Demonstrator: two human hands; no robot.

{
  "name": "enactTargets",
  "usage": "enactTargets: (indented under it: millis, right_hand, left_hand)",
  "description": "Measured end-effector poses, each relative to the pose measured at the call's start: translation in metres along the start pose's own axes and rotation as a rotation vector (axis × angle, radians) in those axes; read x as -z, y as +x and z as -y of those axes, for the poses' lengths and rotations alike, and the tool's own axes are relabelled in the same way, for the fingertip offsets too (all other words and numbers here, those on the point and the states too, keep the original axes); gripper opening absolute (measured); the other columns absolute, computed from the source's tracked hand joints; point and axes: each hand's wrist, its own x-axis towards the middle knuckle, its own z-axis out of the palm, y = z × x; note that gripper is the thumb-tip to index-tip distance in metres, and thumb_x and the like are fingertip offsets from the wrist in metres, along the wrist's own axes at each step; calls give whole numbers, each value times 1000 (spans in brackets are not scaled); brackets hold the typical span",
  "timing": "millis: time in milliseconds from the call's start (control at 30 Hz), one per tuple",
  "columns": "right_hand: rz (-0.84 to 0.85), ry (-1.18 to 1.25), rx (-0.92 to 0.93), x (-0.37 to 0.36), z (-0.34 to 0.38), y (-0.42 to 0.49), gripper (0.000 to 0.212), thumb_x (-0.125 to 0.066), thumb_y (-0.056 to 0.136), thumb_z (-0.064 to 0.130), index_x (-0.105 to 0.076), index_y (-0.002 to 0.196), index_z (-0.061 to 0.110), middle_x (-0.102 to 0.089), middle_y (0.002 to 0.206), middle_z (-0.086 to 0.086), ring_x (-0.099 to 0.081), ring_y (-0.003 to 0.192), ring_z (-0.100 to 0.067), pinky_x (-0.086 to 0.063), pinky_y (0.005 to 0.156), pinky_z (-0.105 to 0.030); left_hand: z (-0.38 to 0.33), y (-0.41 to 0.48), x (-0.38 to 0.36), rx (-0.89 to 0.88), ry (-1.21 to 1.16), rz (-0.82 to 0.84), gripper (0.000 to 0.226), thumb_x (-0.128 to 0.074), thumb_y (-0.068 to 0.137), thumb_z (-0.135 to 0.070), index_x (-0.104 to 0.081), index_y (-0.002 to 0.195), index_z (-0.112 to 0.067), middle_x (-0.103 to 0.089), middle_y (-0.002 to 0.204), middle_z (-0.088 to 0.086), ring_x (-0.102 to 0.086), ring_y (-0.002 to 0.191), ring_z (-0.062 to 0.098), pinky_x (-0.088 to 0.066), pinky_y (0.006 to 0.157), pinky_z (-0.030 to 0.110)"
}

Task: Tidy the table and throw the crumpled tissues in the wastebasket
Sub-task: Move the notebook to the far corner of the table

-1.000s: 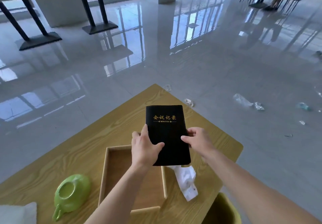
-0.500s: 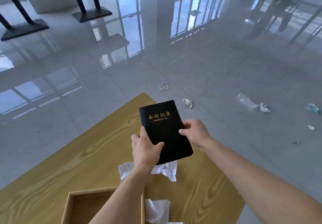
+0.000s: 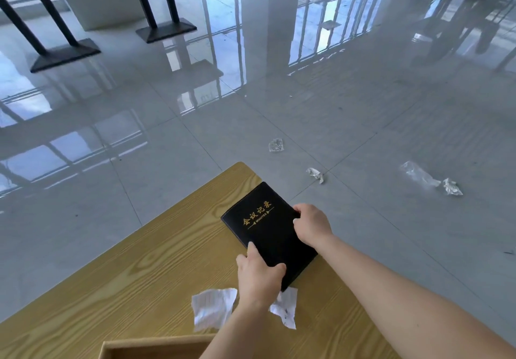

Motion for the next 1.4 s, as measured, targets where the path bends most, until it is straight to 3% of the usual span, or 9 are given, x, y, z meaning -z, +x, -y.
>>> enactTargets:
  millis: [67, 133, 200, 333, 833, 1233, 1400]
  right_hand:
    - [-48, -42, 58, -6, 3, -2, 32, -57, 93, 16, -59, 125, 13, -67, 117, -8, -59, 110, -30, -51, 87, -36]
    - [-82, -70, 92, -13, 3, -6, 43, -61, 93, 22, -51, 134, 13, -62, 126, -9, -55, 117, -30, -50, 90, -37]
    - [-87, -71, 106, -19, -1, -12, 57, -61, 94, 26, -40, 145, 14, -55, 137, -9, -48, 127, -30, -47, 97, -39]
    - [-99, -103, 126, -23, -13, -18, 62, -58, 96, 34, -33, 150, 17, -48, 145, -8, -41, 133, -27, -43, 103, -37]
    - [-173, -186, 148, -28, -19, -9, 58, -54, 98, 39, -36, 149, 18, -49, 141, -6, -45, 125, -26, -46, 97, -35]
    - [-116, -50, 113, -19, -21, -20, 60, -62, 92, 40, -40, 142, 15, -47, 137, -13, -44, 124, -33, -43, 100, -42]
    - [-241, -68, 178, -13, -20, -43, 58, -65, 91, 32, -45, 141, 10, -48, 138, -15, -43, 122, -34, -43, 97, -39]
  left_hand:
    - [2, 0, 1, -49, 111, -22, 55, -63, 81, -24, -43, 132, -17, -37, 114, -2, -46, 108, 21, -46, 85, 29]
    - [5, 0, 2, -134, 241, -69, 74, -64, 83, -27, -30, 148, -22, -33, 132, 3, -38, 126, 23, -42, 96, 29]
    - [7, 2, 4, -277, 383, -115, 77, -66, 84, -33, -28, 150, -27, -20, 153, 9, -20, 143, 26, -36, 107, 32]
    - [12, 13, 6, -397, 601, -79, 77, -65, 85, -48, -27, 150, -35, -3, 162, 12, 7, 151, 29, -25, 117, 40]
    - [23, 24, 2, -413, 577, -66, 76, -63, 86, -50, -24, 150, -39, 8, 165, 3, 16, 150, 22, -30, 117, 39]
    - [24, 10, 24, -328, 579, -85, 71, -57, 91, -43, -23, 151, -30, -9, 163, 11, 3, 151, 30, -25, 117, 47]
    - [39, -11, 52, -304, 605, -136, 68, -54, 92, -38, -22, 151, -30, -12, 163, 12, 0, 151, 31, -22, 118, 49]
